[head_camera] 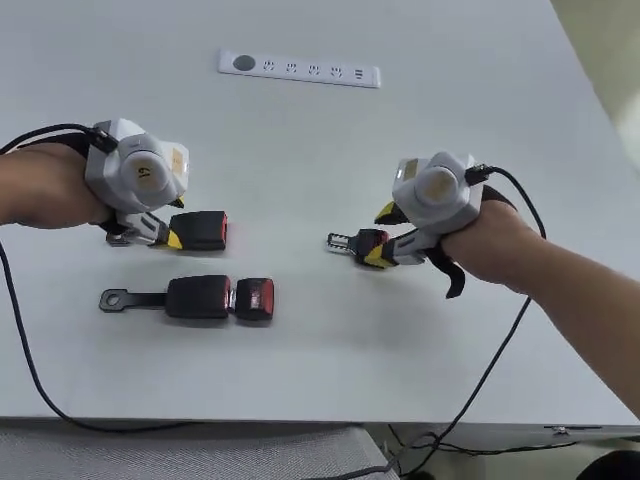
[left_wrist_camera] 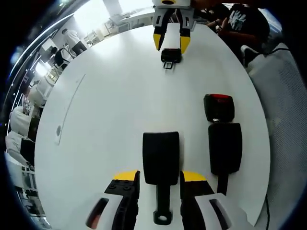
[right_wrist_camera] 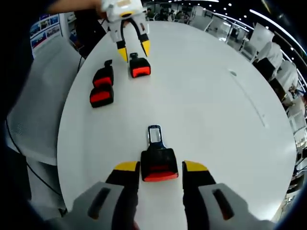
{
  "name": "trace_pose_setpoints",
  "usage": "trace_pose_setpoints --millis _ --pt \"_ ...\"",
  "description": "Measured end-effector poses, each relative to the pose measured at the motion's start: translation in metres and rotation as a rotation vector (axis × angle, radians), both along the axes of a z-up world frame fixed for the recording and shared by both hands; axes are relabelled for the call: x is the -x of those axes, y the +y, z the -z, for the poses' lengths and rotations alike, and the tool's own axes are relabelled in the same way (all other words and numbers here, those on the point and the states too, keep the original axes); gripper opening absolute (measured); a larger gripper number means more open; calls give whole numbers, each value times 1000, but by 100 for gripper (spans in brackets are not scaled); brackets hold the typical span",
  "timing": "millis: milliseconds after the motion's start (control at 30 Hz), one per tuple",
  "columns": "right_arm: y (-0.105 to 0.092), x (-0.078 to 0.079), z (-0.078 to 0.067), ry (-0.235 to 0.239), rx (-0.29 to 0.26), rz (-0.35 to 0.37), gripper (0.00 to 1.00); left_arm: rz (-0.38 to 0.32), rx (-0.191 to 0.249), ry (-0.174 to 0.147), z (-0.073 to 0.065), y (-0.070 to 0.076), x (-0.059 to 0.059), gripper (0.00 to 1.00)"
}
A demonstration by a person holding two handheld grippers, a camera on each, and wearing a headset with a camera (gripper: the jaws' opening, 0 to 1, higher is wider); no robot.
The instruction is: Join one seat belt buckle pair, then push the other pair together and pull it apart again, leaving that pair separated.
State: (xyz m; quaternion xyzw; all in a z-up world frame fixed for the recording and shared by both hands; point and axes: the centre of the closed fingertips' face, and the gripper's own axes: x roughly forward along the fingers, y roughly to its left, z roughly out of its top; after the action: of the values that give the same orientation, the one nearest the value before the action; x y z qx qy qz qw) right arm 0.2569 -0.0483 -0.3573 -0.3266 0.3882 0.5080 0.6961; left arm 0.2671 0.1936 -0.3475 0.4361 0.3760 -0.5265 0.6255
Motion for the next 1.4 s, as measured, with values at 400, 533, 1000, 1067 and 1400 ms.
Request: trace_pose_setpoints --millis 400,533,1000,1067,1400 --pt "5 -1 12 17 29 -65 33 68 -36 22 16 1 0 32" --pt "7 -2 10 14 36 -87 33 81 -54 -6 18 1 0 32" --pt "49 4 6 -2 12 -143 33 39 -9 24 19 1 -1 31" --pt "63 5 4 -9 -1 -152 33 44 -4 22 17 0 1 31" --pt "120 5 0 -21 -53 -192 33 44 -4 22 22 3 -4 31"
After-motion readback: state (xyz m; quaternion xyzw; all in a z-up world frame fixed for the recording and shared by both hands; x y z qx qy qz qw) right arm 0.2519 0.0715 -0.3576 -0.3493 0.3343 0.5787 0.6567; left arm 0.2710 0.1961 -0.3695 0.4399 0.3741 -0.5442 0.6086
